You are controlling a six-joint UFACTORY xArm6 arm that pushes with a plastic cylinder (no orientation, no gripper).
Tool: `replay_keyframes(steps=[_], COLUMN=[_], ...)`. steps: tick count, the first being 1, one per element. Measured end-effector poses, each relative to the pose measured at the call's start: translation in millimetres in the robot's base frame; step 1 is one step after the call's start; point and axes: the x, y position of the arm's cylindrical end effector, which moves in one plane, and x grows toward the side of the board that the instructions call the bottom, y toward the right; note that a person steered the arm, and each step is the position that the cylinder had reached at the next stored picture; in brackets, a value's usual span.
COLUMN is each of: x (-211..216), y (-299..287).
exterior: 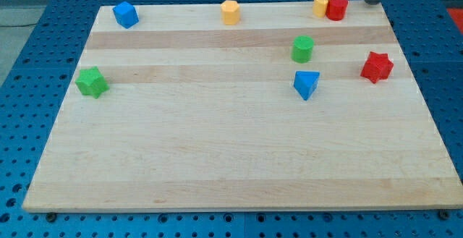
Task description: Move the yellow heart to the bottom left of the board
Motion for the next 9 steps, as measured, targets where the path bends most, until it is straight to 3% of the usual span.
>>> replay_keyframes(steps=[3, 6, 9], x=[-1, 1, 36], y=[-32, -104, -180])
